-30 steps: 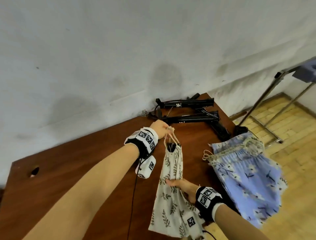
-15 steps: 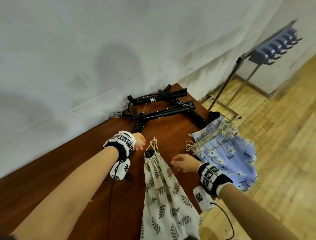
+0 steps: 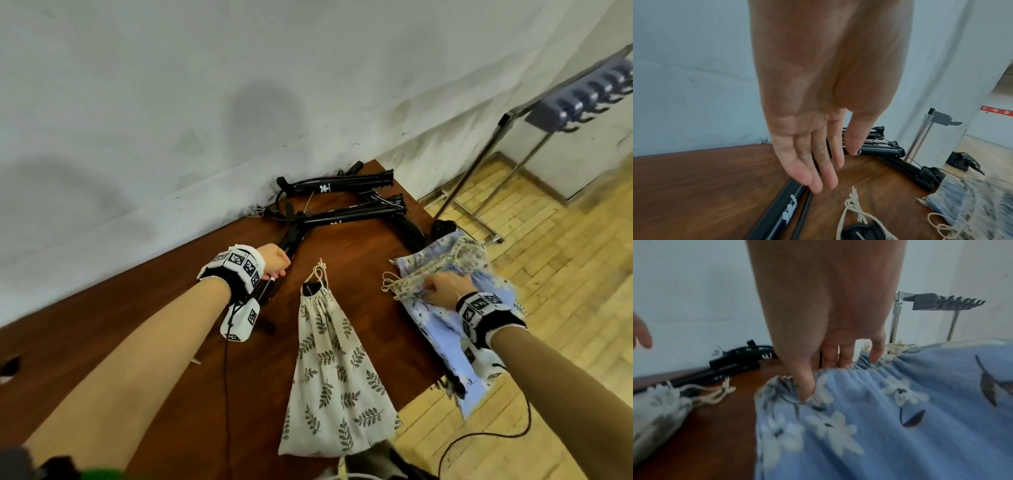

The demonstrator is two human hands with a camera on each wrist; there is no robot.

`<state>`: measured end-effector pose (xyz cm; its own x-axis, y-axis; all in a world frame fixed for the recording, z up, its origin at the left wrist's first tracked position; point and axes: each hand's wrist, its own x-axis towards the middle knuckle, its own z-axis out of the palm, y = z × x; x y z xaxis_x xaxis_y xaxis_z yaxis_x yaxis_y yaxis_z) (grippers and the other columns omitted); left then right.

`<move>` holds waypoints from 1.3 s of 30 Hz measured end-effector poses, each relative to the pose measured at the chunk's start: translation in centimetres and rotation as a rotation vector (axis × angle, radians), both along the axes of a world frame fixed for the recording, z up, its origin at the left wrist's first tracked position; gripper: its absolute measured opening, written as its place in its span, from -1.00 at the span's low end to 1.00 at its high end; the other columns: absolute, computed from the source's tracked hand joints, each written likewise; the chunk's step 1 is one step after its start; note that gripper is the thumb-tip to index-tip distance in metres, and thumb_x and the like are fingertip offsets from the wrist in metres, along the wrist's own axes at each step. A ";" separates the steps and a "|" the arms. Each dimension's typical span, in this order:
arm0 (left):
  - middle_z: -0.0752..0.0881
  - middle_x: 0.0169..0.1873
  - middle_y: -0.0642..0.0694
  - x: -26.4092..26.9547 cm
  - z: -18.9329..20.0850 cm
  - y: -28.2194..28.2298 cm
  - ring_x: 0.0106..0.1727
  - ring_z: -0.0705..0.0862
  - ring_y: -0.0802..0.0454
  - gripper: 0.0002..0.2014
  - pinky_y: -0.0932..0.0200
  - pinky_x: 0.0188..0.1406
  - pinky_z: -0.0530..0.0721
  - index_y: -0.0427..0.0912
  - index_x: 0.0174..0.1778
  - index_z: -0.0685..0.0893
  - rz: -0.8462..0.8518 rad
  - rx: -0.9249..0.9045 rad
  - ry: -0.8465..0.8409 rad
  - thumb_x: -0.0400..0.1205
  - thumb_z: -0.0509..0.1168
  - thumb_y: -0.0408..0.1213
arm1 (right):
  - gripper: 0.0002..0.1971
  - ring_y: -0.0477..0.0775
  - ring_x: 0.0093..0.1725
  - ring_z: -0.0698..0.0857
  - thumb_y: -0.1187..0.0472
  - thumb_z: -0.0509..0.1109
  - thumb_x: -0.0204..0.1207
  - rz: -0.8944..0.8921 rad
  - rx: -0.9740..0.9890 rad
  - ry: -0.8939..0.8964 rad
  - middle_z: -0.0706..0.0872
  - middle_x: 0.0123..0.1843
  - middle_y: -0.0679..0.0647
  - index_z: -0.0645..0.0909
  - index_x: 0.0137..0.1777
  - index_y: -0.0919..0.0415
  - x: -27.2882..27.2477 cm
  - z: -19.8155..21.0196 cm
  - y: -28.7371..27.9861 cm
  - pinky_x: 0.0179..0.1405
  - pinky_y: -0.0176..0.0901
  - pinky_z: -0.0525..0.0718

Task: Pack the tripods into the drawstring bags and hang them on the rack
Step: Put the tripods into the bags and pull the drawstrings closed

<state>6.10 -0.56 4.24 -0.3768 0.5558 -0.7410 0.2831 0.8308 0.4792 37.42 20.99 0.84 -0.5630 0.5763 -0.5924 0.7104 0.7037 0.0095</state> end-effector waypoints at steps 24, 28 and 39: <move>0.58 -0.34 -0.18 -0.6 1.9 -3.9 -0.35 0.62 0.01 -0.83 0.18 -0.36 0.65 -0.26 -0.32 0.56 0.234 0.260 -0.114 0.61 0.28 -0.45 | -0.63 -0.21 -0.58 0.46 -0.12 0.25 0.65 0.319 -0.513 0.298 0.57 -0.39 0.01 0.67 -0.15 0.15 -18.4 9.9 -14.2 -0.46 -0.34 0.41; 0.48 -0.32 -0.14 -1.4 -1.4 -7.4 -0.30 0.57 -0.05 -0.79 0.22 -0.52 0.64 -0.16 -0.28 0.44 0.175 0.088 -0.130 0.62 0.16 -0.52 | -0.45 -0.08 -0.57 0.51 -0.10 -0.09 0.76 0.130 -0.590 -0.043 0.61 -0.08 0.11 0.40 0.51 0.29 -17.1 7.6 -14.5 -0.67 -0.43 0.40; 0.48 -0.23 -0.08 -2.9 -4.7 -10.3 -0.23 0.49 -0.08 -0.83 0.14 -0.37 0.45 -0.14 -0.08 0.38 -0.041 0.003 0.189 0.56 0.16 -0.49 | -0.82 -0.03 -0.54 0.73 0.35 0.31 0.63 -0.414 -0.712 0.185 0.81 -0.27 0.29 0.71 0.14 0.29 -18.5 2.1 -9.9 -0.59 -0.29 0.67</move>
